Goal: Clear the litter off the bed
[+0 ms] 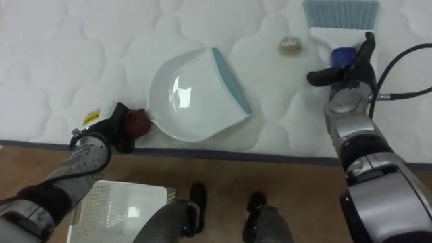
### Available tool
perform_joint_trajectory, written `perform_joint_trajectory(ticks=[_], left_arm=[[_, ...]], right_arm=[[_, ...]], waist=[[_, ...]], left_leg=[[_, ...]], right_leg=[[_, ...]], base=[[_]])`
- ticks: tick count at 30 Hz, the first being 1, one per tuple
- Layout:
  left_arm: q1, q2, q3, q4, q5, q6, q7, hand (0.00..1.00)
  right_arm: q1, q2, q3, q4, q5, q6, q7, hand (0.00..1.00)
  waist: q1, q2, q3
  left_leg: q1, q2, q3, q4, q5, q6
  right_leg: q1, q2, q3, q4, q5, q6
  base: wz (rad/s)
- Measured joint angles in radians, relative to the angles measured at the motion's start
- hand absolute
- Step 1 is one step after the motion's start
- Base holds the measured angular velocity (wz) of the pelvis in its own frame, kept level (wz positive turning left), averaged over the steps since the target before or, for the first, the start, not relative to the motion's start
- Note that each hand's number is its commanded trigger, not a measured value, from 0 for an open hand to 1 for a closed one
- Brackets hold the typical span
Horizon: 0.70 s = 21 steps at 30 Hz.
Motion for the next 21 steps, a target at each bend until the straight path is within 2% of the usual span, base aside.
perform_joint_trajectory(ticks=[9, 15, 21], left_arm=[[0.01, 0.0, 0.001, -0.007, 0.003, 0.002, 0.001, 1.0], [0.011, 0.0, 0.0, -0.01, -0.002, 0.004, -0.002, 1.0], [0.011, 0.0, -0.011, -0.012, -0.007, 0.006, -0.002, 1.0]], right_arm=[[0.0, -0.002, -0.002, 0.004, -0.002, 0.0, -0.006, 0.0], [0.004, -0.002, 0.002, 0.017, -0.083, 0.002, -0.001, 0.0], [0.014, -0.002, 0.039, 0.048, -0.104, 0.007, 0.011, 0.0]], waist=[[-0.003, 0.0, -0.0001], [-0.006, 0.001, 0.0002], [-0.005, 0.001, 0.0003]], left_leg=[[0.008, -0.008, 0.002, -0.006, -0.001, 0.001], [0.009, -0.01, -0.001, -0.01, -0.001, 0.001], [0.009, -0.012, -0.002, -0.011, -0.001, 0.002]], right_leg=[[0.006, -0.001, 0.002, -0.001, -0.003, 0.002], [0.007, -0.002, 0.002, -0.002, -0.005, 0.004], [0.01, -0.002, 0.001, -0.004, -0.007, 0.007]], base=[[0.0], [0.01], [0.01]])
